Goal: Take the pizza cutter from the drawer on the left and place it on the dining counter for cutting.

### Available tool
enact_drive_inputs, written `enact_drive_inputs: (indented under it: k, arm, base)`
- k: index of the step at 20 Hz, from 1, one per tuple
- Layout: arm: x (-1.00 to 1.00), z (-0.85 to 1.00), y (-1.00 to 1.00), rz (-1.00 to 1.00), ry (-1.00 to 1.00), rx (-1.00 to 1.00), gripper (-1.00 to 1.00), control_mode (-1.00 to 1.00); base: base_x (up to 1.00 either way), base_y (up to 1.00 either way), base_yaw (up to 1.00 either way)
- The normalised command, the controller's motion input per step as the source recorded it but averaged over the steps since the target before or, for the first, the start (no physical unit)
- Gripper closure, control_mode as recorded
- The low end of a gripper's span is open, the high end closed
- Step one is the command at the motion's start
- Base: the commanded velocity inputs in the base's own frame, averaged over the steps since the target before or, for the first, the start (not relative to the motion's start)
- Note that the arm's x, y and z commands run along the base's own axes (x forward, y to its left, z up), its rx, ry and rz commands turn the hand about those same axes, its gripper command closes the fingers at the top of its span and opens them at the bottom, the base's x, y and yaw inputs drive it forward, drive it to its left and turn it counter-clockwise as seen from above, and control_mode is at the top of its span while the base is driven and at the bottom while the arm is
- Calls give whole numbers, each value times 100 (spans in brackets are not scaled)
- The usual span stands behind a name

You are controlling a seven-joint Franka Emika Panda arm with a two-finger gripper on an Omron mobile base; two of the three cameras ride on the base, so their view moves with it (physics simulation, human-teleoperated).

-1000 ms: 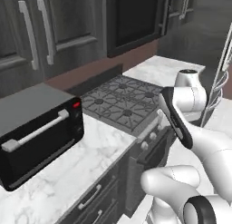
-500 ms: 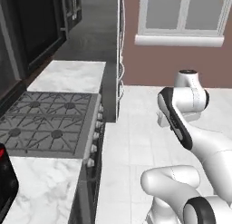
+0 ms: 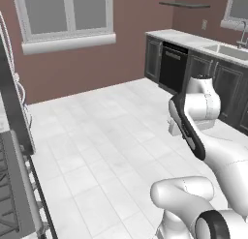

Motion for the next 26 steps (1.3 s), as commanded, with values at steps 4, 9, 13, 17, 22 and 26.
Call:
enact_drive_inputs:
  k: [4,9,13,17,22,26]
  arm:
    - [0,0,0,0,0,0,100,100]
    - [0,0,0,0,0,0,100,100]
    - [0,0,0,0,0,0,100,100]
    - [0,0,0,0,0,0,100,100]
    - [0,0,0,0,0,0,100,100]
    - [0,0,0,0,0,0,100,100]
  base:
    - [11,-24,-81]
    - [29,-27,-74]
    - [50,-30,-67]
    - [59,-21,-64]
    - [84,2,-55]
    - [69,44,-48]
